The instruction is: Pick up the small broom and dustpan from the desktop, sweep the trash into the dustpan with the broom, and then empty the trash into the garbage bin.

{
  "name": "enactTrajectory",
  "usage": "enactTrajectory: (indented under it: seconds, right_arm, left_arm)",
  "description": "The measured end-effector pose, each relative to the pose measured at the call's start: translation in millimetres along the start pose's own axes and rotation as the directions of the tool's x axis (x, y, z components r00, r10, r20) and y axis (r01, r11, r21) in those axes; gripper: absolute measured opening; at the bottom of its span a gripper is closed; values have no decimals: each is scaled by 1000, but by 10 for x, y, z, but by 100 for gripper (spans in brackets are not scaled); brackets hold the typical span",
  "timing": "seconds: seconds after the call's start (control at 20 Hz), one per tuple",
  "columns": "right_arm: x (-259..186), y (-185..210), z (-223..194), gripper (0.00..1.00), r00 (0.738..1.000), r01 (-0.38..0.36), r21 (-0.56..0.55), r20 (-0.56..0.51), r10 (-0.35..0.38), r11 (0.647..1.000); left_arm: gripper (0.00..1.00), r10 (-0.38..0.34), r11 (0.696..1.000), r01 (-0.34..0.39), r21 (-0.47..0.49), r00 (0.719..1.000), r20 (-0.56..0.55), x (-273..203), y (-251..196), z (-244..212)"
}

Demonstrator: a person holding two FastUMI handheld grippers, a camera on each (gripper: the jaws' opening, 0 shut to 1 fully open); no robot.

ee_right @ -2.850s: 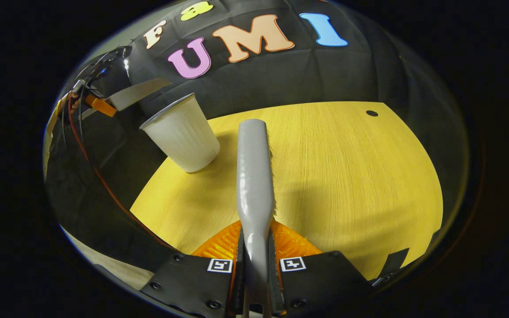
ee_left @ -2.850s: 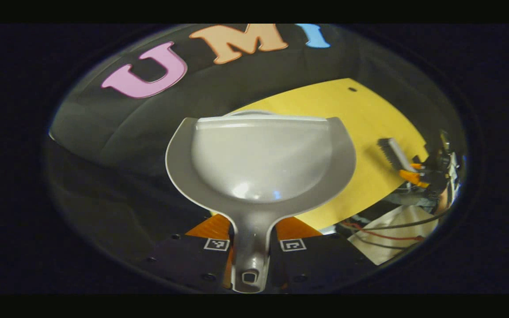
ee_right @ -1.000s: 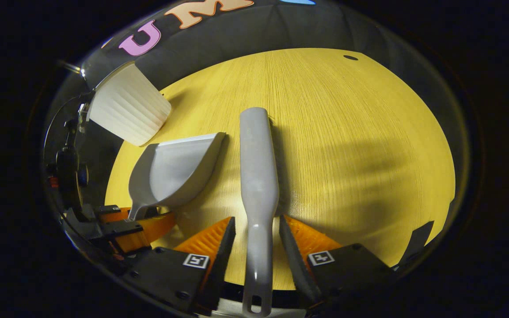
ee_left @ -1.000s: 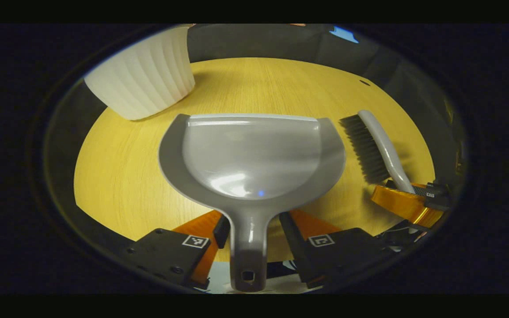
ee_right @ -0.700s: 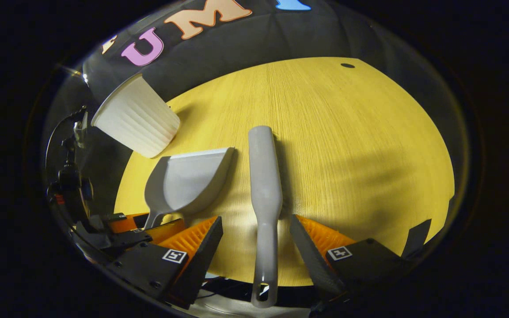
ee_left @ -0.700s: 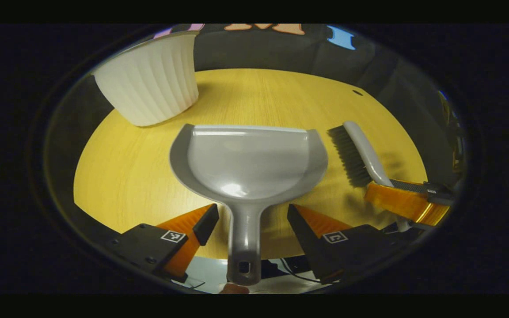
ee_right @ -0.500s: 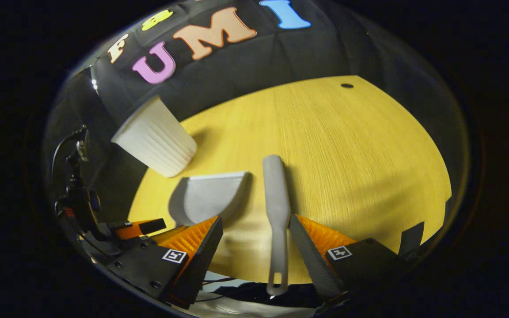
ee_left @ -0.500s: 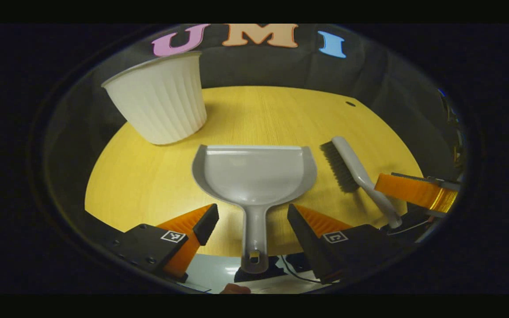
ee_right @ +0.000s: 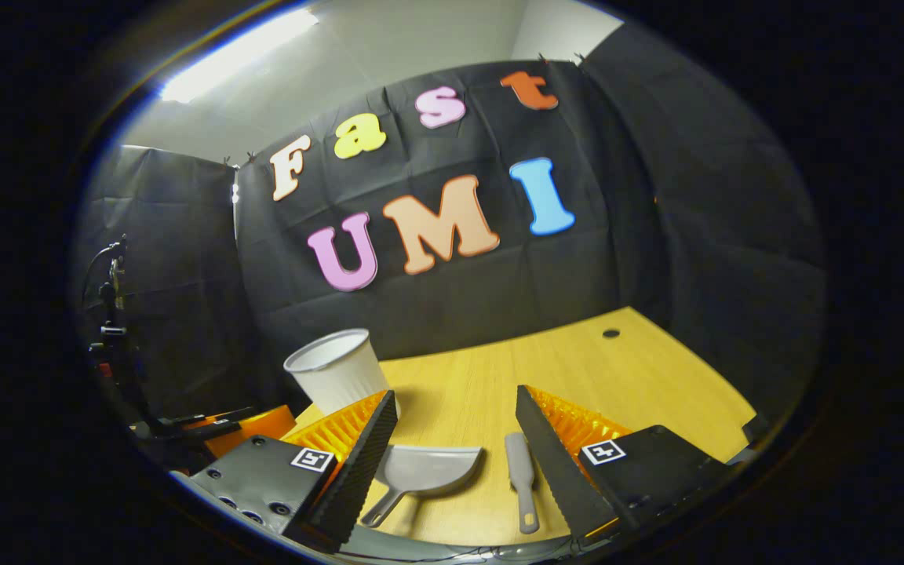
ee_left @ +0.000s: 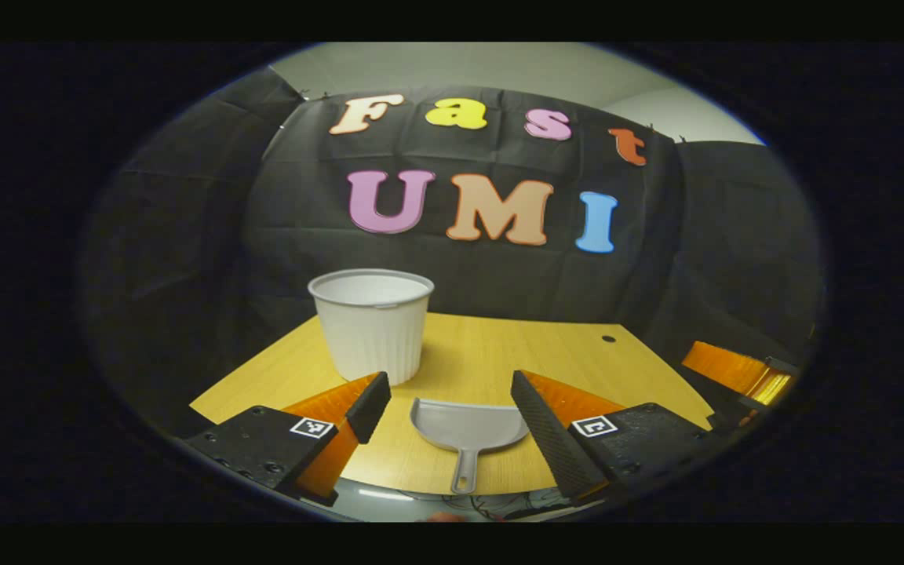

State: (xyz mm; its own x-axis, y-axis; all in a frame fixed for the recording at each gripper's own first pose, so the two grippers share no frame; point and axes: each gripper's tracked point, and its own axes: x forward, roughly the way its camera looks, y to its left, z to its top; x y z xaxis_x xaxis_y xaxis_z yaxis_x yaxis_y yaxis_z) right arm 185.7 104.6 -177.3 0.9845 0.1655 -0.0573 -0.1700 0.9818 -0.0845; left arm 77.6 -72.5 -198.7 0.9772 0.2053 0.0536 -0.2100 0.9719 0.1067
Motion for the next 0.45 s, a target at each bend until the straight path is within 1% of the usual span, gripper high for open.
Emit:
enactTrajectory:
  seconds: [0.05, 0.15, 0.3, 0.45]
  right_arm:
    - [22, 10, -41, 98, 1000, 11, -36, 29, -10, 999]
    - [11, 51, -4, 98, 998, 7, -77, 57, -2, 997]
    - [-57, 46, 6, 98, 1000, -8, -118, 29, 11, 993]
    - [-43, 63, -20, 98, 1000, -12, -126, 1, 13, 992]
  left_arm:
    - [94, -2, 1000, 2, -2, 1000, 8, -40, 8, 38]
    - [94, -6, 1000, 6, -1, 1000, 7, -52, 15, 30]
    - [93, -30, 1000, 30, 9, 999, 18, -77, -10, 55]
    - [94, -43, 998, 42, 49, 999, 30, -125, 5, 70]
